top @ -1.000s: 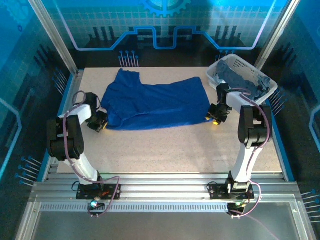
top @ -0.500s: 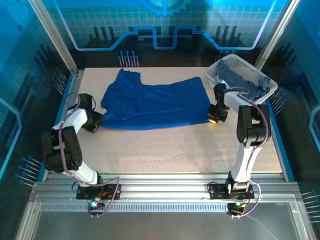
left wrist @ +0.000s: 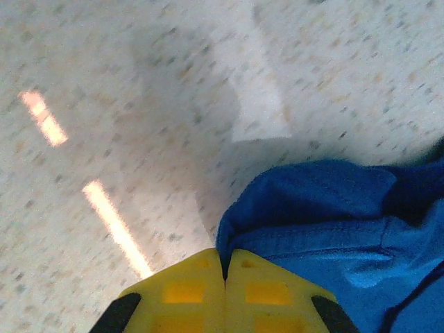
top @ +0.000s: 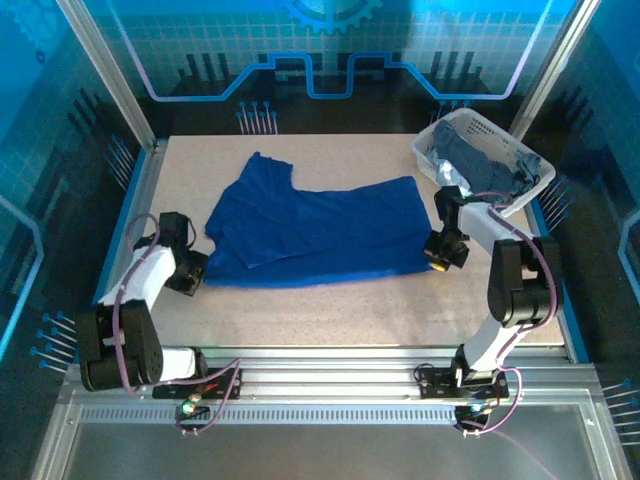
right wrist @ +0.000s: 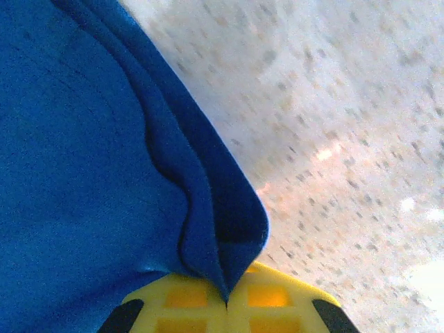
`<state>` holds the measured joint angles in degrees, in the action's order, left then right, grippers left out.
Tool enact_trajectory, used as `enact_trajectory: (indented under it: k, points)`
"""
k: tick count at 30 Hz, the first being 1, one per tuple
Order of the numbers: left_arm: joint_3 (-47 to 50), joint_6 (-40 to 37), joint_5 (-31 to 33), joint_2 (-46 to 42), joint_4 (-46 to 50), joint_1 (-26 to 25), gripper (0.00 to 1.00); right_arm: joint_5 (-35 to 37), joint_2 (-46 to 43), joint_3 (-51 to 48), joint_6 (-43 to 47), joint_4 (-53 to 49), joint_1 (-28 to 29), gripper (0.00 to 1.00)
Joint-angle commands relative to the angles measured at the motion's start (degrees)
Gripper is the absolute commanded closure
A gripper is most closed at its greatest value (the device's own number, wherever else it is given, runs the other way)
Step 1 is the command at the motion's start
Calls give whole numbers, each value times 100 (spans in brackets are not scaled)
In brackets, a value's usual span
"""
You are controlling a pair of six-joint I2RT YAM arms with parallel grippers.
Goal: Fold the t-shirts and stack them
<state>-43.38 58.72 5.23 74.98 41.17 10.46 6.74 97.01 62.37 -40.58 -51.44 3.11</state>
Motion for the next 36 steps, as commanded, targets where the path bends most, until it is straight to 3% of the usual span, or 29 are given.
enact_trajectory:
  k: [1,2,4,7,9,10,13,18,22,29,33,36]
  points:
    - [354,660,408,-471,590,-131,100,104,-280,-451,-267,-285,113,100]
    - [441,733,409,-530,598,-137,100,64,-316,-558,-311,-246,128,100]
    - [492,795,419,-599,653,-140,99,64,-368,-633,-410,-281,128,86]
    - [410,815,432,-827,804,-171,84,82,-716,-612,-456,-297,159,63]
    - [251,855,522,-1015,1084,-264,67,168,-1042,-468,-363,-305,251,55]
    - [186,908,546,-1099,1202,-340,62,186,-1175,-377,-294,-302,326,54]
    - [-35,1108,542,-1419,1426,-724,60,-299,-1682,-230,178,214,709,53]
    - [227,1676,-598,-1303,106,-1642,54,-2546,-1959,-453,758,1885,1460,50]
    - [602,2444,-967,-823,-1195,-2188,54,-3391,-1694,-394,766,2576,1942,49]
    - [543,2453,-1061,26,-1717,-2311,56,-3629,-1321,-313,740,2644,2113,49]
    - [440,2347,-971,271,-1575,-2320,70,-3528,-1349,-290,749,2563,2098,49]
    - [205,2107,-787,380,-1470,-2320,89,-3455,-1345,-280,742,2501,2088,51]
